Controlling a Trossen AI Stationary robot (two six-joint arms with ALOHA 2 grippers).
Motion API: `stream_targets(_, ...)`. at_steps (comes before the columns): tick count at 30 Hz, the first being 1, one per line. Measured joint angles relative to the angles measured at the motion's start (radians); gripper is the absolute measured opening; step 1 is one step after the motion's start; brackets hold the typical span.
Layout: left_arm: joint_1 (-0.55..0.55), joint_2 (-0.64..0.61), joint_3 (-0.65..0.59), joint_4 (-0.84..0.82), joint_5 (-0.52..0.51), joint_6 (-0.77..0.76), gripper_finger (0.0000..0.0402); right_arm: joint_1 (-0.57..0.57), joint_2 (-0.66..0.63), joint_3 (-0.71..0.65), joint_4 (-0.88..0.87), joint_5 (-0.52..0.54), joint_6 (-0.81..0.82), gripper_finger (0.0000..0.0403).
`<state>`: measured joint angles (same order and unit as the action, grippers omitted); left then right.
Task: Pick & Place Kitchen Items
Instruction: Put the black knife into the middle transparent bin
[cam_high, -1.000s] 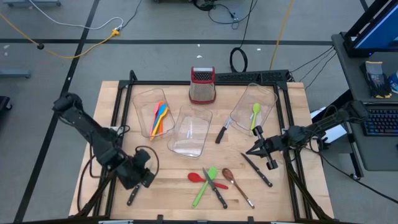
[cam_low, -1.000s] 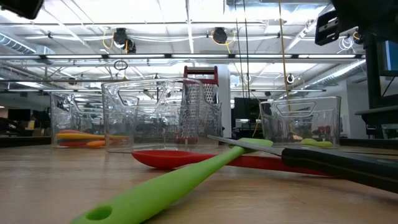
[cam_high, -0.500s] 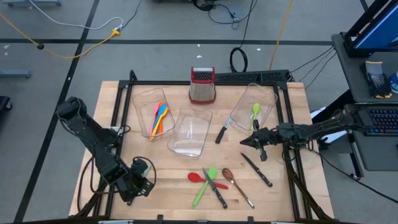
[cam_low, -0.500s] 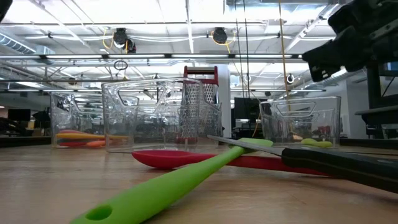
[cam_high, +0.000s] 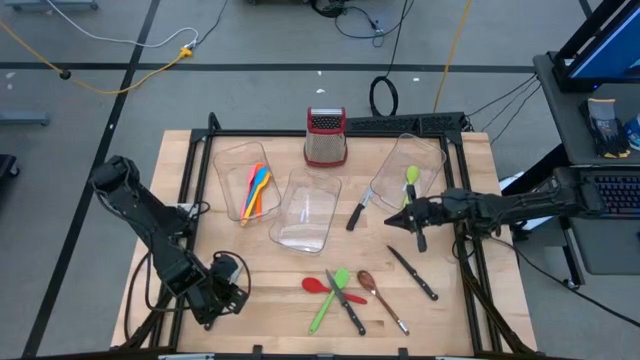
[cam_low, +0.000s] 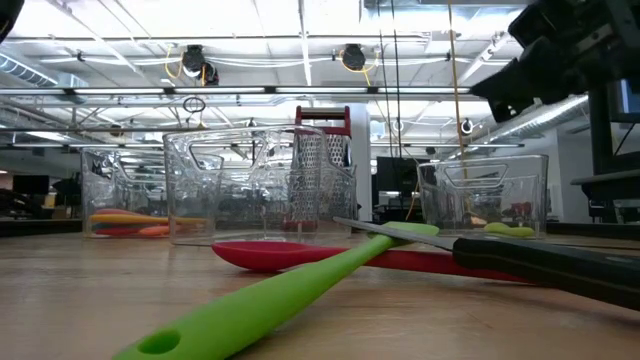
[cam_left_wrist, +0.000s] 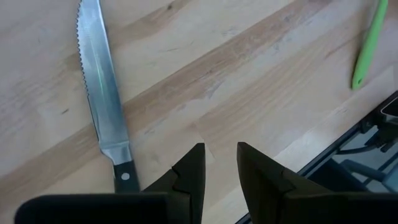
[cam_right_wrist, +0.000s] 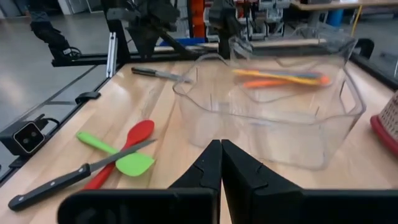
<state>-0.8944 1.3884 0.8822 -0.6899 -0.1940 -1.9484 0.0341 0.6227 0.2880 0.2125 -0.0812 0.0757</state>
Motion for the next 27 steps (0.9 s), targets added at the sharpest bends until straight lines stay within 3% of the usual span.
stream_targets(19,-0.104,0.078,-0.014,0.005,0.089,-0.158,0.0096,0.000,-0.021,0.001,-0.005,-0.001,-0.035,0.0000)
stream_targets(27,-0.122,0.078,-0.014,0.001,0.072,-0.212,0.0178,0.000,-0.020,0.001,-0.001,-0.001,-0.035,0.0000)
